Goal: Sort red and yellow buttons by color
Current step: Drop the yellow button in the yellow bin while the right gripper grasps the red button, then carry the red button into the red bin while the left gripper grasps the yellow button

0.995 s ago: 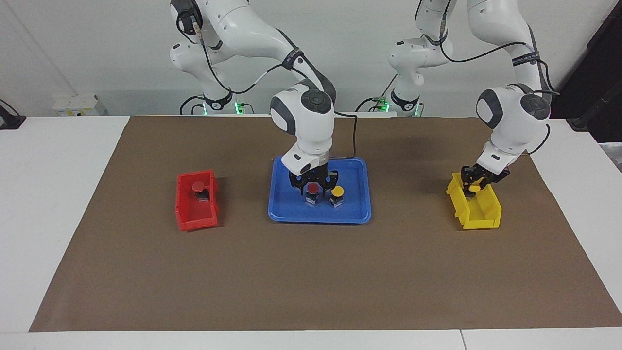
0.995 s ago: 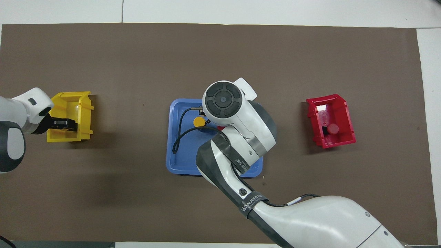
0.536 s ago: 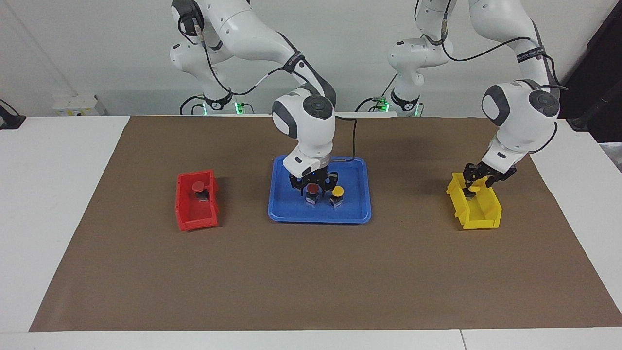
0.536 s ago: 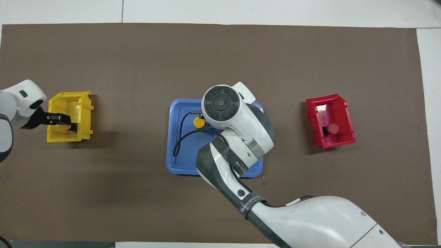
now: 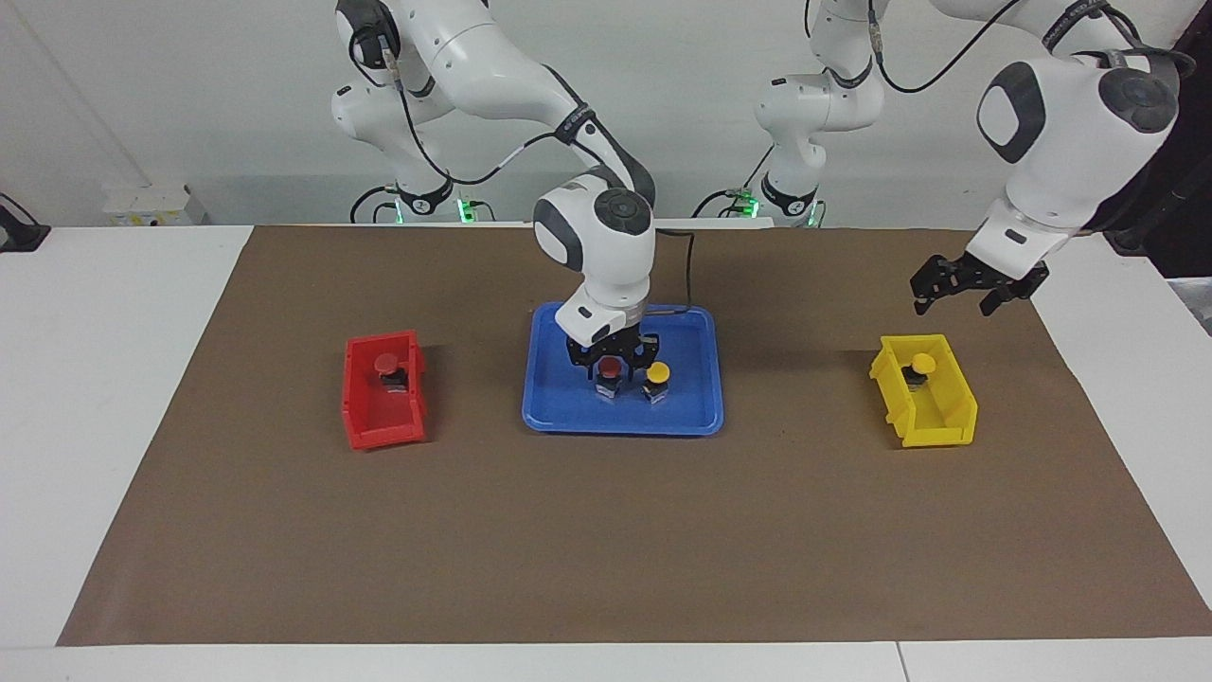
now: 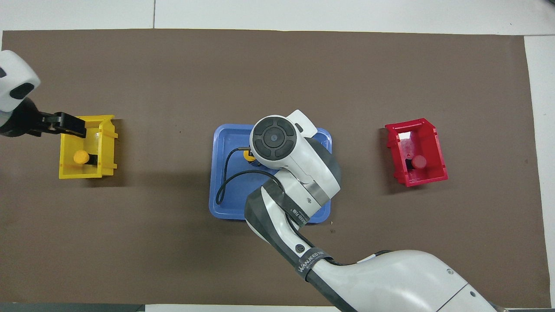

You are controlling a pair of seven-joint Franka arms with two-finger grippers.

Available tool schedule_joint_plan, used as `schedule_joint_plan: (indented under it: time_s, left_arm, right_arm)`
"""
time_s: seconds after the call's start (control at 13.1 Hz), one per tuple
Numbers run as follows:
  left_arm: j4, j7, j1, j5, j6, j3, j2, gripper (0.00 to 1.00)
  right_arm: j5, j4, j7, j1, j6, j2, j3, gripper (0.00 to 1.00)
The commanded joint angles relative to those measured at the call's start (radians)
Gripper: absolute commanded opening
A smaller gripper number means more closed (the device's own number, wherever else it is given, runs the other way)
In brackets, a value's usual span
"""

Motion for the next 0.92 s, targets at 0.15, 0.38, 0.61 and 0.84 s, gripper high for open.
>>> schedule_joint_plan:
  time_s: [0.15,0.38,0.61,0.84]
  left_arm:
    - [-0.024,-0.244,-0.159,0.01,0.101,0.004,0.019,1.0]
    - [-0.051,-0.298,-0.196,0.01,0.152,0.004,0.037,1.0]
    - [-0.051,-0.32,-0.218,0.01,0.189,0.004,0.057,1.0]
    - [-0.033,-0.485,-0.32,0.012,0.309,0.007,0.152,1.0]
  right_arm:
    - [-0.015,-0.054,0.01,-0.006,0.018,-0.038,0.004,0.55]
    - [-0.003,-0.038,0.007,-0.015,0.007,-0.036,0.004,0.26]
    - [0.037,0.067,-0.059,-0.098,-0.142,-0.071,0.005,0.24]
    - [0.061,0.028,-0.385,-0.286,-0.296,-0.244,0.004,0.24]
